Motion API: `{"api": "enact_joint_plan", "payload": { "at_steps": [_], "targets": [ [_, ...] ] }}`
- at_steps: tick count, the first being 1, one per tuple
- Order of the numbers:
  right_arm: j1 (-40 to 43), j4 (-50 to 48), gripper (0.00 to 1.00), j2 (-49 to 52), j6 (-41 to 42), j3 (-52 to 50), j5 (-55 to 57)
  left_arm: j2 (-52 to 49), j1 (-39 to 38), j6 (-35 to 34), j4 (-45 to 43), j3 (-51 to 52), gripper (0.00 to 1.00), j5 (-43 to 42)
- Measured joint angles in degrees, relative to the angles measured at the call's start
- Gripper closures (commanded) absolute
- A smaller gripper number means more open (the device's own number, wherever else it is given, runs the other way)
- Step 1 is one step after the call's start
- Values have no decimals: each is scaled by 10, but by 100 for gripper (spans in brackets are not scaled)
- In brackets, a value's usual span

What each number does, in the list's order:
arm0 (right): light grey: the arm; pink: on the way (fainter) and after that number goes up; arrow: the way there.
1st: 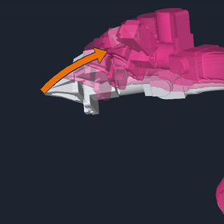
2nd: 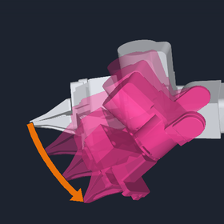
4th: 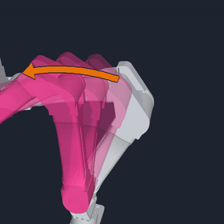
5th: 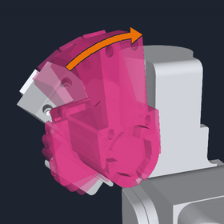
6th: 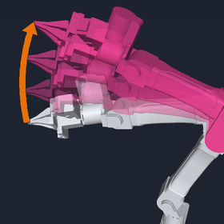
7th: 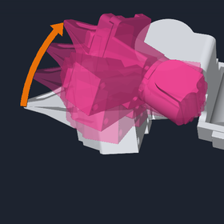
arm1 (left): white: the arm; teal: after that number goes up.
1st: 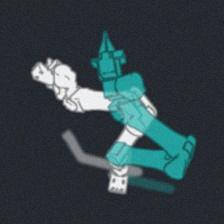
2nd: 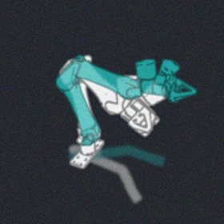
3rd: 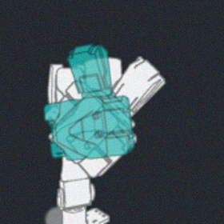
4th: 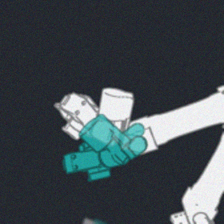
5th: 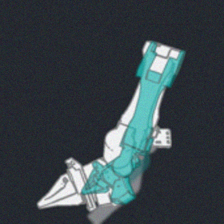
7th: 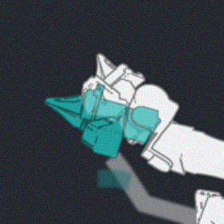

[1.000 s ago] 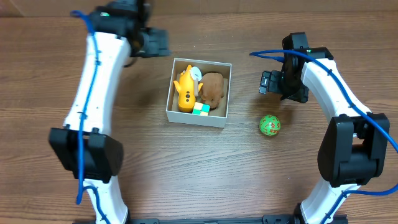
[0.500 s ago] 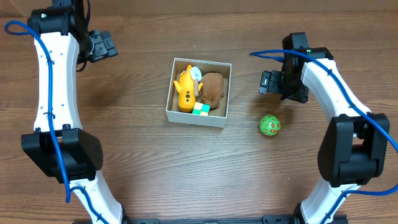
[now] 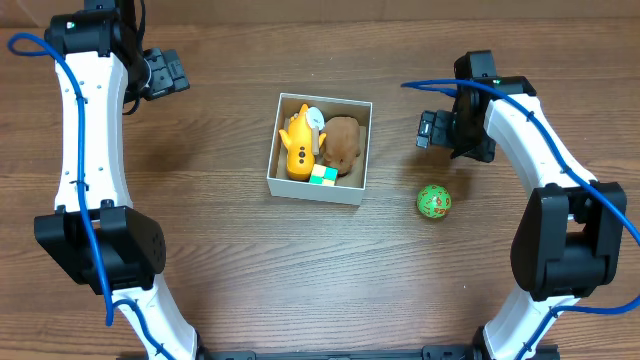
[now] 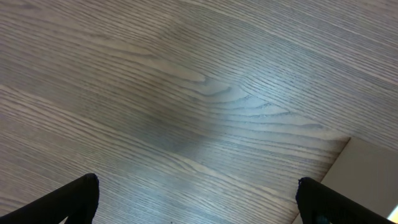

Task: Pack container
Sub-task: 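Reach the right gripper down to the green ball and grasp it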

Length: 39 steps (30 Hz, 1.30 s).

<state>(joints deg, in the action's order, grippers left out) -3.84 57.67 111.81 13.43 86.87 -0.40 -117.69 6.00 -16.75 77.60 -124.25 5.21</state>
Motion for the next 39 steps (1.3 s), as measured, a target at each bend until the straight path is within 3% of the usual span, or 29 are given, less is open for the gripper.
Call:
{"api": "enact_joint_plan", "payload": {
  "at_steps": [6, 23, 34, 39],
  "targets": [
    [0, -17, 0, 0, 0, 0, 0, 0, 0, 0, 0, 0, 0, 0],
    [12, 155, 0, -5, -28, 0, 0, 0, 0, 0, 0, 0, 0, 0],
    [4, 203, 0, -210, -17, -6, -41, 0, 0, 0, 0, 0, 0, 0],
    [-34, 148, 0, -252, 5, -91, -32, 0, 0, 0, 0, 0, 0, 0]
  ]
}}
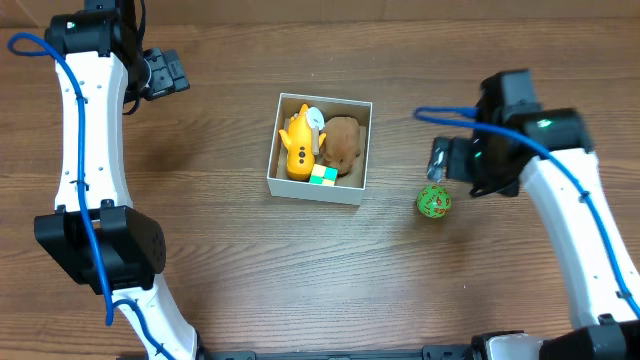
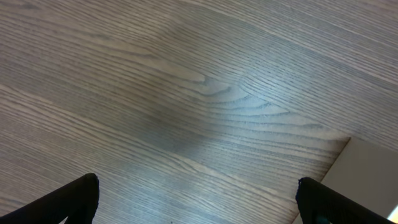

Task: Pack container
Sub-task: 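Reach the right gripper down to the green ball and grasp it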

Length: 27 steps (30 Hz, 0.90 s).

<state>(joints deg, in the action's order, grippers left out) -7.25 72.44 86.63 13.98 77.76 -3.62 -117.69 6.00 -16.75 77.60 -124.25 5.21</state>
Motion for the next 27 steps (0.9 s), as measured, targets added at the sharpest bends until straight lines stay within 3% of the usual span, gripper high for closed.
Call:
{"api": "enact_joint_plan", "payload": {
  "at_steps": [5, 9, 27],
  "targets": [
    [-12, -155, 0, 19, 16, -155, 13, 0, 0, 0, 0, 0, 0, 0],
    [-10, -216, 0, 27, 21, -221, 17, 0, 0, 0, 0, 0, 0, 0],
    [-10, -300, 1, 31, -27, -228, 38, 0, 0, 0, 0, 0, 0, 0]
  ]
}}
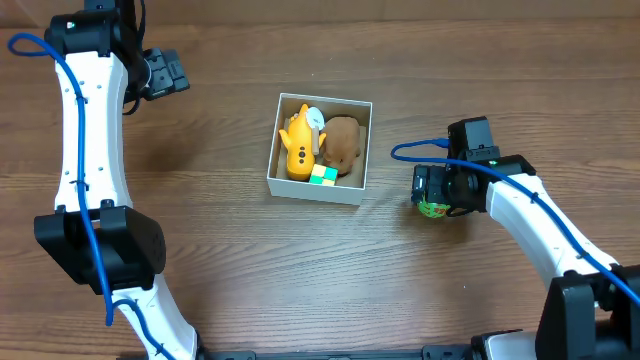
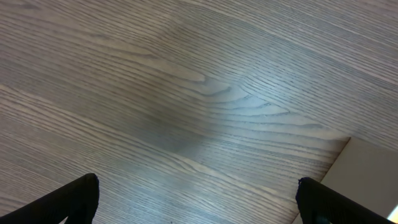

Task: Pack container
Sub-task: 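Reach the right gripper down to the green ball and grasp it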

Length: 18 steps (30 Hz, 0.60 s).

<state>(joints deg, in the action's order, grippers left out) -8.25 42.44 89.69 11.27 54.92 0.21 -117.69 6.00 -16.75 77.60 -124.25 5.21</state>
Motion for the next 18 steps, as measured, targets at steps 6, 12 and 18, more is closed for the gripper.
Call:
{"api": "enact_joint_plan", "payload": {
  "at_steps": [6, 12, 18],
  "targets": [
    [0, -7, 4, 22, -13, 0, 2, 0, 0, 0, 0, 0, 0, 0],
    [0, -13, 54, 46, -24, -2, 2, 0, 0, 0, 0, 0, 0, 0],
    [0, -9, 84, 46, -27, -2, 3, 0, 0, 0, 0, 0, 0, 0]
  ]
}}
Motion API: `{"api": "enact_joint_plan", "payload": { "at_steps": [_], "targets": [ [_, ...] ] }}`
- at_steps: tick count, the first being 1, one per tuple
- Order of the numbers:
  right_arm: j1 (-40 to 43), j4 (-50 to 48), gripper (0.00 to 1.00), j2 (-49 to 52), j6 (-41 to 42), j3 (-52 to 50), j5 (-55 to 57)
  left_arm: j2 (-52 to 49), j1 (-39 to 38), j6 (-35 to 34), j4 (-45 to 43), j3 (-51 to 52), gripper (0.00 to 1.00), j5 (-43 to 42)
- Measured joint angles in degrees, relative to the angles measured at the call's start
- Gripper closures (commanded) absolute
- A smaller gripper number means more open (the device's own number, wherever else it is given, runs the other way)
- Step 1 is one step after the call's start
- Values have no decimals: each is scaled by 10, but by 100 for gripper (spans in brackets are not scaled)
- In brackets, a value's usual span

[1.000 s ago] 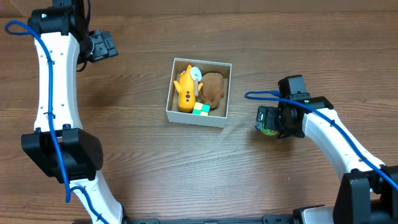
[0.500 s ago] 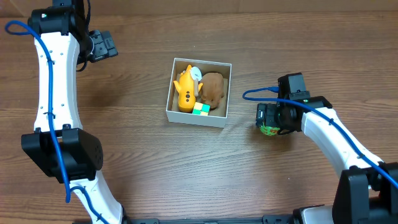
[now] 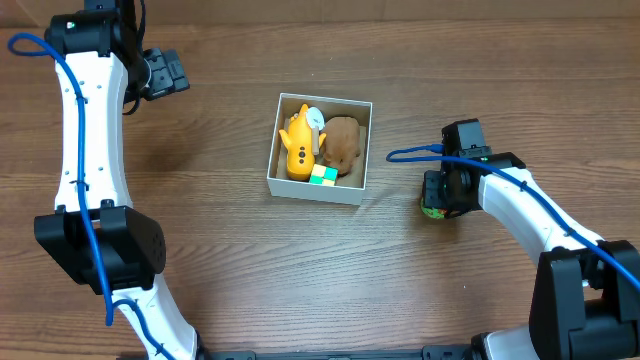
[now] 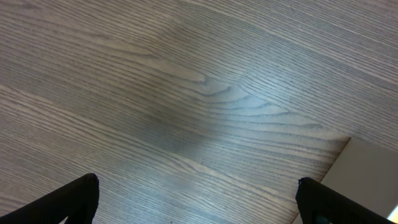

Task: Pack container
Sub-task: 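Reach the right gripper down to the green ball and grasp it, then lift the green ball with the right gripper over the box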

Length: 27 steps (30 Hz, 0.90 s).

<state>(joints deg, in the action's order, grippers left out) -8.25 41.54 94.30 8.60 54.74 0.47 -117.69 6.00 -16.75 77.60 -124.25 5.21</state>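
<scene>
The white box [image 3: 353,192] stands mid-table and holds a yellow toy [image 3: 297,143], a brown plush [image 3: 343,142] and a small coloured cube [image 3: 322,176]. A green ball [image 3: 431,211] lies on the table to the box's right. My right gripper [image 3: 438,196] is down right over it and hides most of it, along with its own fingers. At the far left, my left gripper [image 3: 172,74] hangs open over bare wood; the left wrist view shows the left gripper [image 4: 198,182] with its black fingertips [image 4: 81,193] wide apart and nothing between them.
A corner of the white box [image 4: 373,171] shows at the right edge of the left wrist view. The wooden table [image 3: 250,270] carries nothing else. The blue cable [image 3: 410,153] of the right arm loops out towards the box.
My right gripper has shifted slightly towards the right and near side and now covers more of the green ball. The ball, the box and the left arm are where they were.
My right gripper was first up beside the box's far right, away from the ball. Then it stood just beyond the ball. Then it was down at the ball, and now it sits over it. The left arm stayed still and open throughout.
</scene>
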Motion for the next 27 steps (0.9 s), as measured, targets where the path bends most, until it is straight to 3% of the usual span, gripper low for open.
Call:
{"api": "enact_joint_plan", "payload": {
  "at_steps": [3, 7, 16, 27],
  "targets": [
    [0, 7, 91, 0, 3, 0, 0, 0, 0, 0, 0, 0, 0, 0],
    [0, 85, 91, 0, 2, 38, -1, 0, 0, 0, 0, 0, 0, 0],
    [-33, 241, 92, -15, -9, 293, -2, 0, 0, 0, 0, 0, 0, 0],
    [-247, 172, 89, -21, -26, 326, 5, 0, 0, 0, 0, 0, 0, 0]
  ]
}}
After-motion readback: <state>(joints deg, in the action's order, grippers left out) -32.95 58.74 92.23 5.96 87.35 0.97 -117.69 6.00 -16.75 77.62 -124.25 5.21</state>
